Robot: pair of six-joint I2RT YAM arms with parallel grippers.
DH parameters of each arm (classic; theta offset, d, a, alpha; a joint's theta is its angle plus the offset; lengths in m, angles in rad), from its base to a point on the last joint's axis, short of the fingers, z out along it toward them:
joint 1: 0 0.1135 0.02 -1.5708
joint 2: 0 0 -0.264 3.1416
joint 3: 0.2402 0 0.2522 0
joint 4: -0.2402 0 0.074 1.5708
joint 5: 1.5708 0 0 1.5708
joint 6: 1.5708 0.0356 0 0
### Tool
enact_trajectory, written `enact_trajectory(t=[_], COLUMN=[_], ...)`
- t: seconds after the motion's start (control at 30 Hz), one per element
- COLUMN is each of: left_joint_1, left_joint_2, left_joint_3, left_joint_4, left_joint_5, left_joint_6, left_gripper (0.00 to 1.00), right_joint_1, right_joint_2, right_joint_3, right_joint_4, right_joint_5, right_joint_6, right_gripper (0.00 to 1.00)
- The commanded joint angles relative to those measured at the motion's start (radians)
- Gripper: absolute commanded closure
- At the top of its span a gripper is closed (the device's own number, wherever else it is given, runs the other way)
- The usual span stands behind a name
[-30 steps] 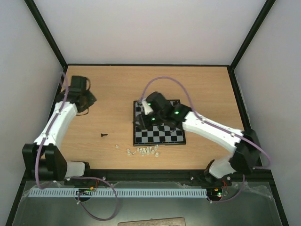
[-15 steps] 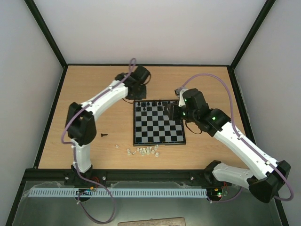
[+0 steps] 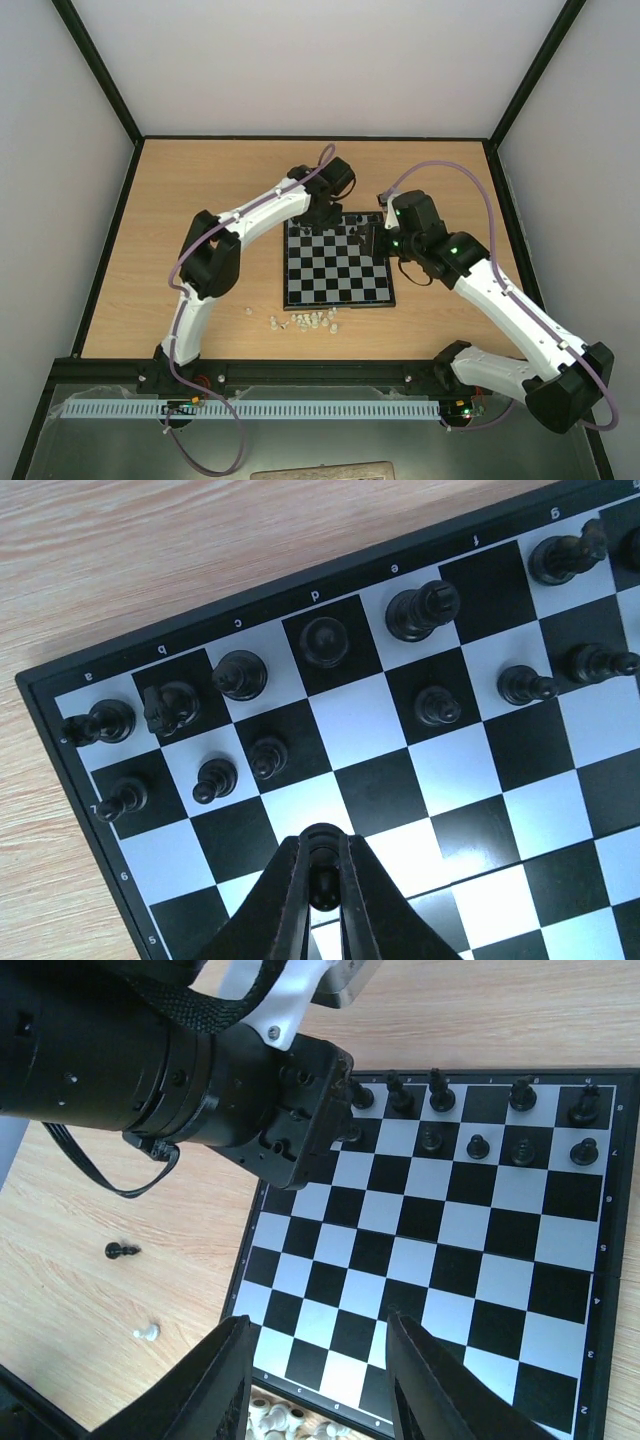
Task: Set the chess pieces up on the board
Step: Place the chess piece on the chessboard.
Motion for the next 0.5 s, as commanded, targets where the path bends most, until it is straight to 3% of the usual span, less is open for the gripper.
enact_trajectory(t=[0.0, 0.47], left_joint_1=[-0.002, 0.004], left_joint_2=[0.034, 0.163], left_joint_3=[0.017, 0.119], left_joint_4=[-0.023, -0.001], left_joint_5=[0.030, 0.073], left_joint_6=[0.049, 0.087], left_gripper=[0.98, 0.98], right_joint_1=[-0.012, -0.022], right_joint_2=[0.019, 0.059], right_joint_3=[-0.009, -0.011], right_joint_4=[-0.011, 0.008], right_joint_5=[-0.028, -0.049], right_joint_6=[-0.008, -0.008], right_gripper=[0.62, 0.62])
